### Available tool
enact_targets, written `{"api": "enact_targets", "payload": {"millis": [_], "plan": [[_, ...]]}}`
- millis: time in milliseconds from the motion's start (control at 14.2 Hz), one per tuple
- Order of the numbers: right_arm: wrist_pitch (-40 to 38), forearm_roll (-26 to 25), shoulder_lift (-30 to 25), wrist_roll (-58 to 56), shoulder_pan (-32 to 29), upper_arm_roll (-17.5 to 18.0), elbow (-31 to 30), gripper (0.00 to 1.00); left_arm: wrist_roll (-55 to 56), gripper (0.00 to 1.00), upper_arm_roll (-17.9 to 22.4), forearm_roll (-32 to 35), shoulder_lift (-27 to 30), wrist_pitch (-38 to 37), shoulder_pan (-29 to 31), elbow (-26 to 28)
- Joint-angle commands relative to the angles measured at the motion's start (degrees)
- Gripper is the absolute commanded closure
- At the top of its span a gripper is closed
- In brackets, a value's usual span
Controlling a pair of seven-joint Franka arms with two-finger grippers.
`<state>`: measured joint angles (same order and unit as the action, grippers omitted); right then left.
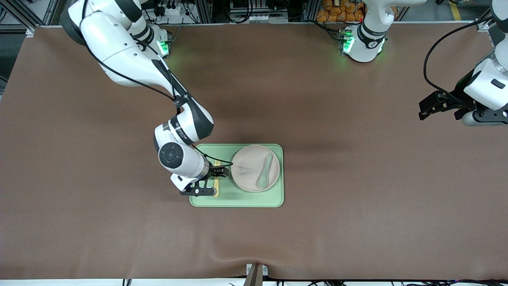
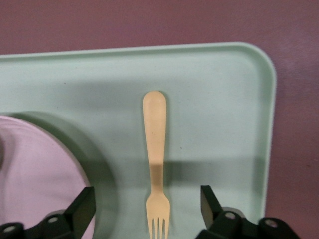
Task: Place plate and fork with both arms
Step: 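Open the right gripper and raise it away from the fork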
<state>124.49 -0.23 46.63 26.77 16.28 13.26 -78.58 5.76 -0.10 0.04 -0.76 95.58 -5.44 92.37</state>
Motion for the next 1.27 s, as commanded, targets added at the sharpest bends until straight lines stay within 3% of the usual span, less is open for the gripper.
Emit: {"api": "enact_targets", "payload": {"millis": [0, 212, 705, 917, 1058, 1199], "plan": [[-7.31, -0.38, -2.41, -0.66, -1.08, -0.07, 4.92, 0.00, 0.48, 0.00, 0.28, 1.10, 0.14, -0.66, -0.45, -0.62], [-14.43, 0.14, -6.36, -0.49, -7.30, 2.46, 8.44, 0.00, 0.49, 0.00, 0.28, 1.10, 0.14, -0.66, -0.53, -0.70], [-29.21, 0.85, -20.24, -0.92, -17.33, 5.99, 8.45, 0.00, -0.13, 0.00, 0.28, 1.19, 1.54, -1.80, -0.53, -0.79], [-35.86, 0.67, -26.65, -3.20, -17.52, 4.07, 8.27, 0.00, -0.48, 0.00, 0.28, 1.19, 2.16, -2.94, -0.53, -1.06], [-38.18, 1.81, -31.49, -7.33, -17.16, -0.49, 7.31, 0.00, -0.48, 0.00, 0.19, 1.19, 2.60, -3.38, -0.62, -1.14], [-39.93, 2.43, -37.20, -9.80, -17.25, -2.44, 3.20, 0.00, -0.48, 0.00, 0.10, 1.19, 2.86, -3.64, -0.62, -1.14]]}}
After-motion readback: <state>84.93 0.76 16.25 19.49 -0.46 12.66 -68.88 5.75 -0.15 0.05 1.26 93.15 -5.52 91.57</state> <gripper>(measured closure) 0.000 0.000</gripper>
